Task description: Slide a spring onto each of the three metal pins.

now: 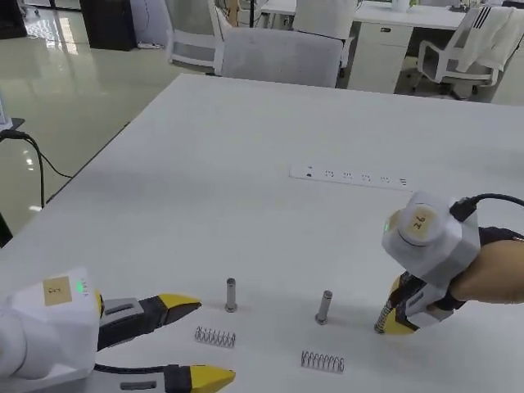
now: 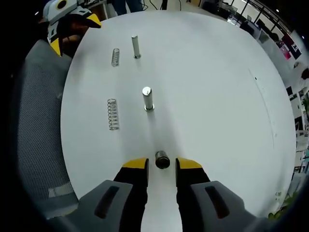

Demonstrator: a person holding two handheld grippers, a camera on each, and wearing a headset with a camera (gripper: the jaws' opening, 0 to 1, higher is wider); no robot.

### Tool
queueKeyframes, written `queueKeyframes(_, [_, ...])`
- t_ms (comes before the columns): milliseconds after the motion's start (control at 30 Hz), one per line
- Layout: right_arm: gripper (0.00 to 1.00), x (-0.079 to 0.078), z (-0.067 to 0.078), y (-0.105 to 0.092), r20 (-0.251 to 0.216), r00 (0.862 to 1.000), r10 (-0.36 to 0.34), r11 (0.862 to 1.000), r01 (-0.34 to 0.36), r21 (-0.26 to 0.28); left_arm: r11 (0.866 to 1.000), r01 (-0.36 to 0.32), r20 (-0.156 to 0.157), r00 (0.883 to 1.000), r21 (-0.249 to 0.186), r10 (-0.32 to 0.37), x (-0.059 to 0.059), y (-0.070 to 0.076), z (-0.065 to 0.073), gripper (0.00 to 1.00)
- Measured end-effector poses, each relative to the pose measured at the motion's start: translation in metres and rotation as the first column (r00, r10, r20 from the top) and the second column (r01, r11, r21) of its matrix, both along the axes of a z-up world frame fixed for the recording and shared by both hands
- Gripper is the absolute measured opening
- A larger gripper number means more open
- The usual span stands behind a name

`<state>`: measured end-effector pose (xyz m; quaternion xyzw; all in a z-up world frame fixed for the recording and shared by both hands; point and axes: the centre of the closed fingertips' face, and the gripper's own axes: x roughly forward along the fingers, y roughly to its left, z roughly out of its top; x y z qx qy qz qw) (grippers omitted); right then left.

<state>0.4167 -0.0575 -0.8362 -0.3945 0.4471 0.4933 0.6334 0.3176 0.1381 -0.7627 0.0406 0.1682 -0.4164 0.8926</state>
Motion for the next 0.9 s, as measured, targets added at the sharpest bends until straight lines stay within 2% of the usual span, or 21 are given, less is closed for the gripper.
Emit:
queueKeyframes(200, [0.2,-0.002,0.005,-0.008,0.011,1.0,-0.019,1.0,0.019,0.01,1.0,0.004,0.002,1.0,0.001,-0.004,0.001,-0.001,0.001,0.49])
queueKeyframes(467, [0.2,-0.014,0.005,-0.016,0.01,0.999,-0.035,0.999,0.034,0.018,1.0,0.012,-0.001,1.0,0.005,-0.012,0.0,-0.002,0.0,0.49])
queueKeyframes(900, [0.2,-0.036,0.006,-0.011,-0.001,0.999,-0.04,0.998,0.04,0.05,1.0,0.017,-0.002,1.0,0.009,-0.017,0.0,-0.002,-0.001,0.49])
